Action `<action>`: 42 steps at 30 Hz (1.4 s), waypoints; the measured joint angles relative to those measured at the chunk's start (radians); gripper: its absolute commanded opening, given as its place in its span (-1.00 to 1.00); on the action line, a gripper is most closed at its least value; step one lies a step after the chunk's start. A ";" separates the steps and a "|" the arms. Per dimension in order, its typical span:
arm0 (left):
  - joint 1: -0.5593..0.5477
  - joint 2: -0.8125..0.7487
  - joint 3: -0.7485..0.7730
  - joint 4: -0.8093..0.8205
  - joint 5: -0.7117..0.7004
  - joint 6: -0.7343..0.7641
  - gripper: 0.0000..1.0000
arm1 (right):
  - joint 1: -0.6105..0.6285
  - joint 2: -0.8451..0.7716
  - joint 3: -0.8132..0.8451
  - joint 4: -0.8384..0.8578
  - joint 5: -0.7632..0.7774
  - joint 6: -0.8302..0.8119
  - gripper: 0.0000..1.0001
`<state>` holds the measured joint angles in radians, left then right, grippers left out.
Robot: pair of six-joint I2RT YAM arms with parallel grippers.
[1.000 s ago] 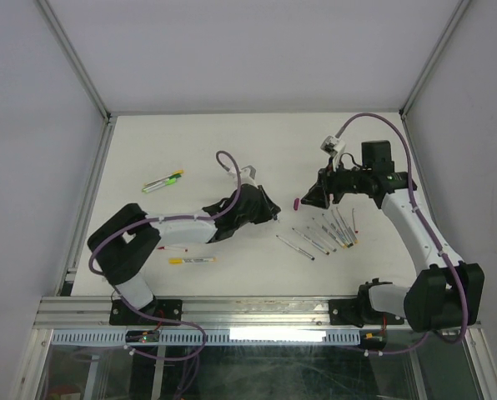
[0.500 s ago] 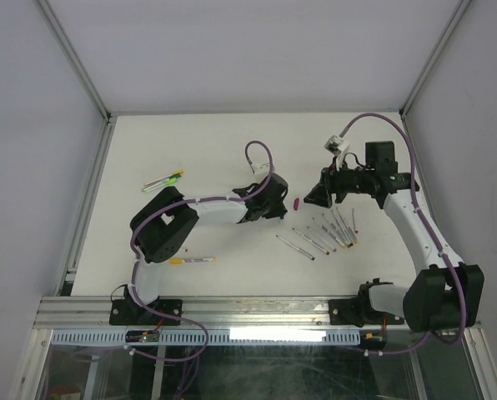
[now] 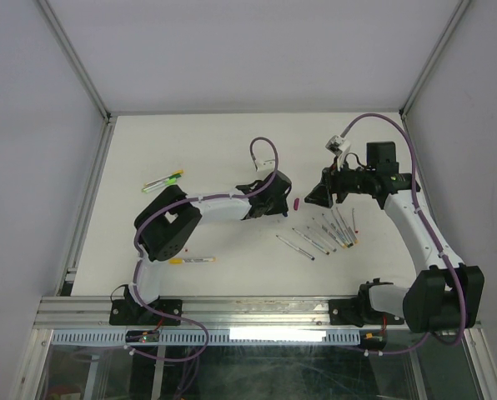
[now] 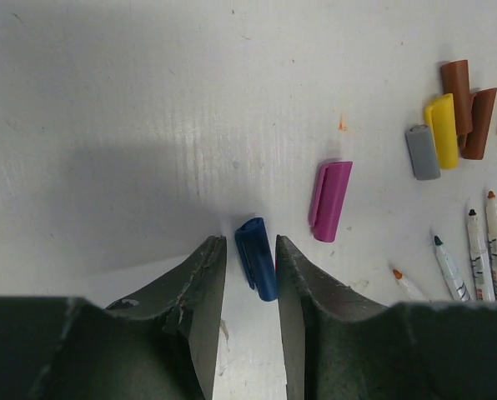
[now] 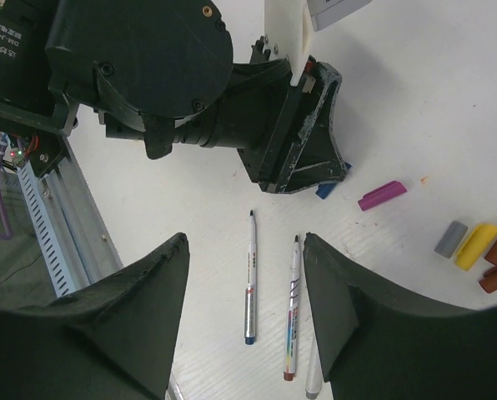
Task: Open the pen caps
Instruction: Place the pen cap at the center of the board, then move the pen to the center of the board.
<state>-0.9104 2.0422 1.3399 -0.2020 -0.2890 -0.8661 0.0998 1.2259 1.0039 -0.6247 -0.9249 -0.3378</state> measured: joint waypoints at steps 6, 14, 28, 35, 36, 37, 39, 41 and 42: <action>0.000 -0.008 0.001 -0.011 -0.001 0.032 -0.16 | -0.001 0.000 0.000 0.000 0.000 0.000 0.19; 0.000 -0.142 -0.039 -0.028 -0.001 0.105 0.01 | -0.005 0.000 0.000 0.000 -0.005 0.000 0.20; 0.008 -0.526 -0.376 0.053 -0.124 0.251 0.47 | -0.005 -0.001 0.000 0.000 -0.019 0.000 0.20; 0.090 -0.678 -0.529 0.052 -0.142 0.272 0.51 | -0.007 -0.006 -0.006 0.000 -0.031 0.000 0.20; 0.102 -0.703 -0.549 0.052 -0.142 0.271 0.53 | -0.007 -0.006 -0.008 0.001 -0.034 0.000 0.20; 0.115 -0.731 -0.571 0.052 -0.142 0.269 0.55 | -0.007 -0.006 -0.010 0.002 -0.037 0.000 0.20; 0.127 -0.779 -0.604 0.051 -0.140 0.257 0.63 | -0.008 -0.006 -0.016 0.002 -0.048 -0.001 0.20; 0.135 -0.831 -0.639 0.052 -0.137 0.248 0.76 | -0.009 -0.006 -0.022 0.003 -0.063 0.000 0.20; 0.142 -0.857 -0.656 0.051 -0.135 0.244 0.85 | -0.009 -0.006 -0.026 0.006 -0.075 -0.001 0.20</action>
<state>-0.7689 1.1854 0.6838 -0.1505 -0.4236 -0.6224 0.0910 1.2198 0.9775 -0.6189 -0.9997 -0.3386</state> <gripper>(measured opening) 0.835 0.600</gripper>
